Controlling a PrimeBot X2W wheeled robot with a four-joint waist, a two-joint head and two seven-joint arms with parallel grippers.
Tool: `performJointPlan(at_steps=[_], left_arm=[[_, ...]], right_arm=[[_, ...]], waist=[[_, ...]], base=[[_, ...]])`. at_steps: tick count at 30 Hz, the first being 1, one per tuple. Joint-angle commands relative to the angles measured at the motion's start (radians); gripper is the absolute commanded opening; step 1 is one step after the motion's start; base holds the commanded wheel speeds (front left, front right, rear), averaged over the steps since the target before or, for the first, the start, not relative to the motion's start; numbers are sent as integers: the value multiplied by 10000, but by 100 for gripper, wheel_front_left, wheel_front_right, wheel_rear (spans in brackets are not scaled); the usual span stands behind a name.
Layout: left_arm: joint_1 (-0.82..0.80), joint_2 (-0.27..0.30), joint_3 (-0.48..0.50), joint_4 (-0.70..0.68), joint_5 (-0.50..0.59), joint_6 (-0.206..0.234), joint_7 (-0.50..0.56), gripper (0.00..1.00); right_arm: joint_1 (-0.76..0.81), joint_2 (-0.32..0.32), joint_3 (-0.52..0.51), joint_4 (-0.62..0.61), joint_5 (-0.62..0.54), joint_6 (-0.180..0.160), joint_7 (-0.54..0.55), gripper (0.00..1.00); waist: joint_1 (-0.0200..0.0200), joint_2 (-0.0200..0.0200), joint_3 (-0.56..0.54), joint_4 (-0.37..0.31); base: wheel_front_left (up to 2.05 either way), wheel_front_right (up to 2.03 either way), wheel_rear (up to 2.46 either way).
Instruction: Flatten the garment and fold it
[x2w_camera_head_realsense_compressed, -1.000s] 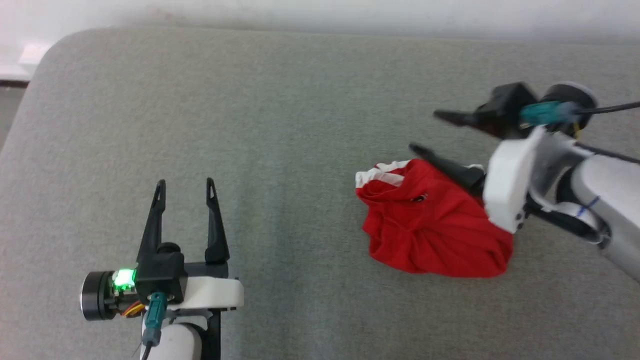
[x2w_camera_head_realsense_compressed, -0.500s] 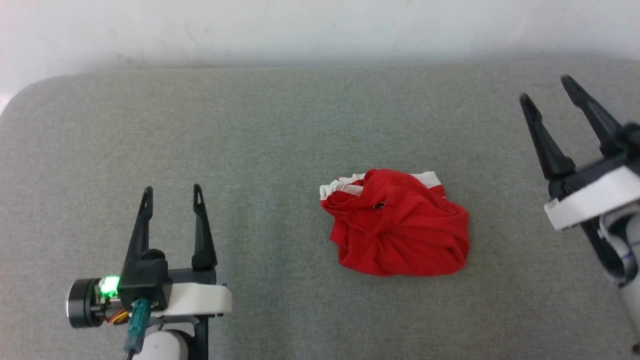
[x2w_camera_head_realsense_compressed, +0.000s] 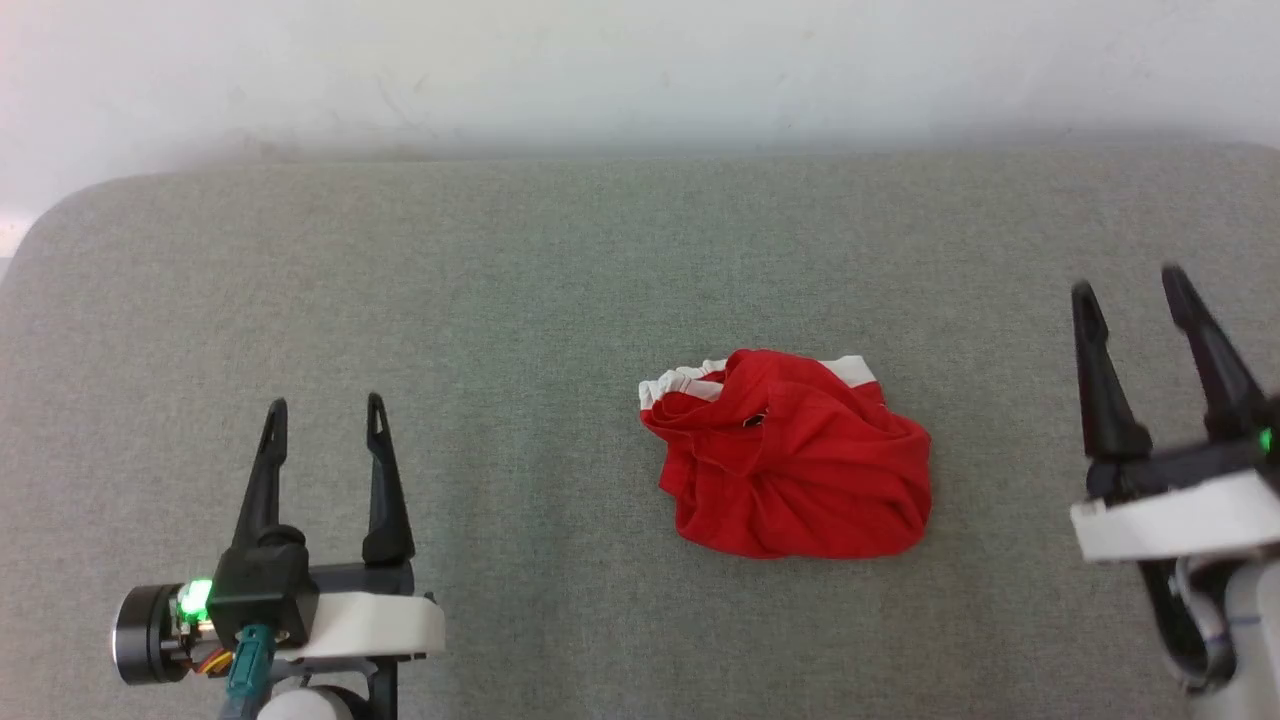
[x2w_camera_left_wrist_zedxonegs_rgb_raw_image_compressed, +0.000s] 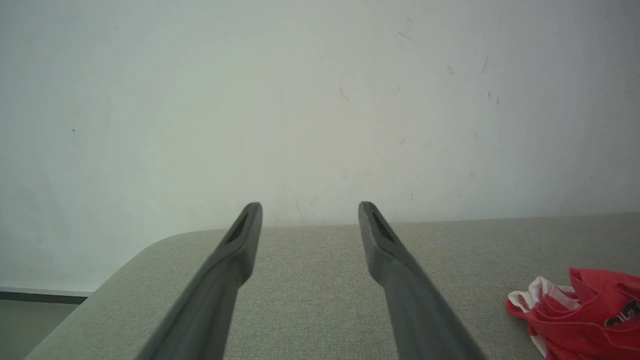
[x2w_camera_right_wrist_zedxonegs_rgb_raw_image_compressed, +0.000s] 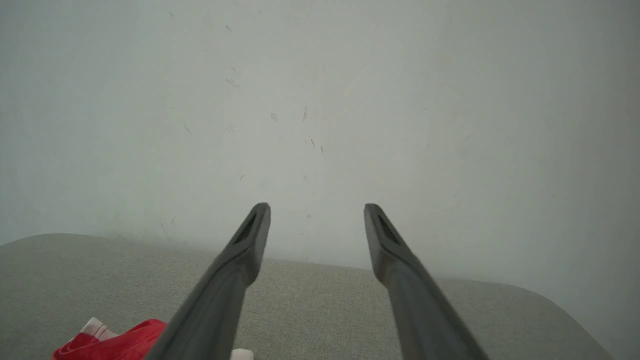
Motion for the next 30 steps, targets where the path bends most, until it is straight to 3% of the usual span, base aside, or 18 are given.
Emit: performJointPlan(at_steps=[1,4,9,14,18,23,30], left_arm=[[110,-50,48,-19,6,-60,-47,100],[143,-108,53,18,40,-112,-47,100],[102,-202,-2,140,81,-211,-47,100],[46,-323,-79,174,81,-223,-47,100],[-133,-407,-152,192,48,-251,-47,100],[-485,-489,-287,199,42,-262,-47,100],[-950,-567,-551,252,-10,-233,-47,100]], right_arm=[[-333,-219,128,-86,-32,-19,37,100],[-1178,-975,728,69,319,-19,1130,100],[-2660,-2221,2052,508,1685,-19,4414,100],[-3755,-3604,4106,1069,3705,-19,7934,100],[-4542,-4445,5589,1336,4988,-19,9767,100],[-5309,-4419,6448,2076,6322,-19,10849,100],[-5664,-3863,7329,3441,6836,-19,10870,100]], waist=[[1,-1,-27,16],[1,-1,-59,90],[1,-1,19,332],[1,-1,228,580],[1,-1,537,798],[1,-1,1005,1046],[1,-1,1523,1424]], base=[[0,0,0],[0,0,0],[0,0,0],[0,0,0],[0,0,0],[0,0,0],[0,0,0]])
